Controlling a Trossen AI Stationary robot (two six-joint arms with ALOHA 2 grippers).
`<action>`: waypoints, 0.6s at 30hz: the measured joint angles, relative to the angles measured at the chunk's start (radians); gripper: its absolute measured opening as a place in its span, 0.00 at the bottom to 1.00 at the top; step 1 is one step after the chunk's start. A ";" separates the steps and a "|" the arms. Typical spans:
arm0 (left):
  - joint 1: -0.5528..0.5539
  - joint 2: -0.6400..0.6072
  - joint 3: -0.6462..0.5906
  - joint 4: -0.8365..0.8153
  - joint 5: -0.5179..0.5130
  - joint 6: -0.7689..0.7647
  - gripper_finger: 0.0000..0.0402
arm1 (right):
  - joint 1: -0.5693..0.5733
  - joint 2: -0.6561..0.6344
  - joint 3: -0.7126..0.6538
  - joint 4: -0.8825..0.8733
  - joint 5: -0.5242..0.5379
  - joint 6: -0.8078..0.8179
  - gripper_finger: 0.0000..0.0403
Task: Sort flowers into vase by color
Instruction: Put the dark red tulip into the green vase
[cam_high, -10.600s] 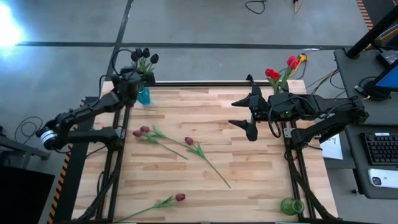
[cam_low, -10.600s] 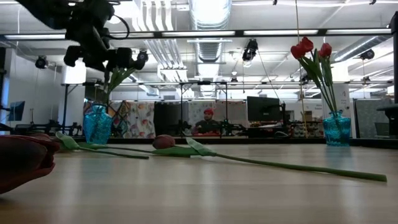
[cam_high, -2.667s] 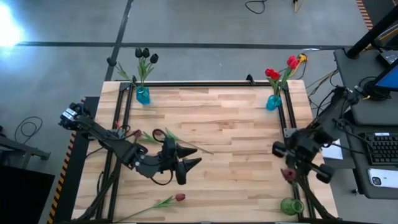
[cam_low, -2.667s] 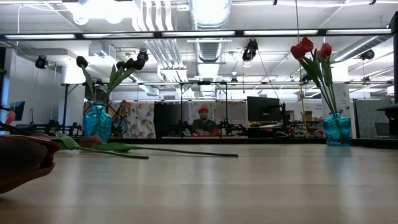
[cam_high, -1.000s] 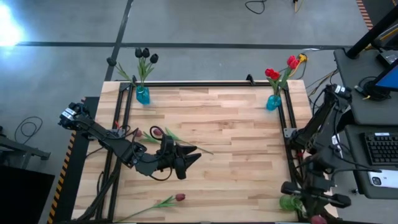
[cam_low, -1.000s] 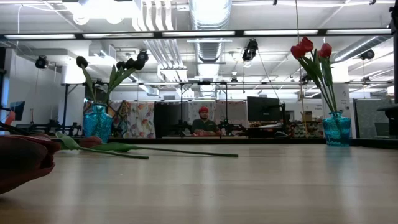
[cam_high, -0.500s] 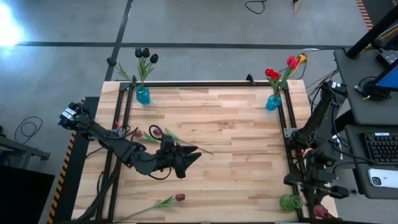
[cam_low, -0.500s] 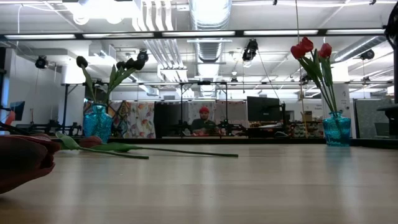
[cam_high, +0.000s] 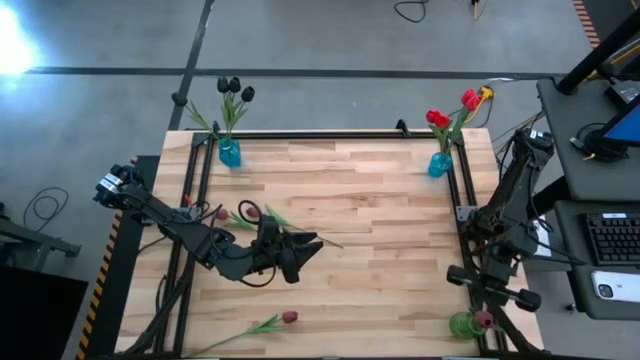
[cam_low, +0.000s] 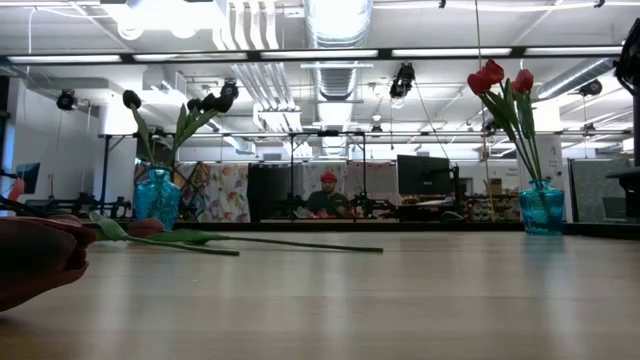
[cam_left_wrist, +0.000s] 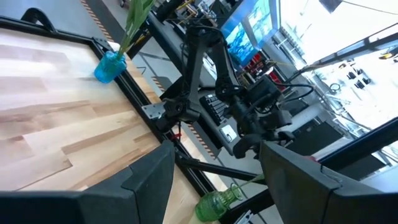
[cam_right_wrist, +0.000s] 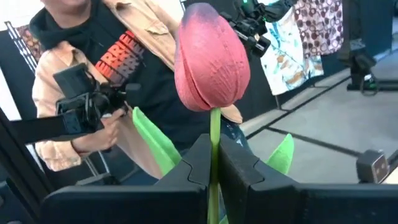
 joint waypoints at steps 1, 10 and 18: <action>0.000 0.001 0.000 0.002 0.000 0.000 0.56 | 0.000 -0.002 -0.001 0.000 0.000 0.014 0.04; 0.006 0.003 0.000 0.001 0.000 0.000 0.56 | 0.009 -0.007 0.113 -0.273 -0.007 0.085 0.25; 0.006 0.003 0.000 -0.004 0.001 0.001 0.56 | 0.009 -0.018 0.338 -0.810 -0.006 0.237 0.41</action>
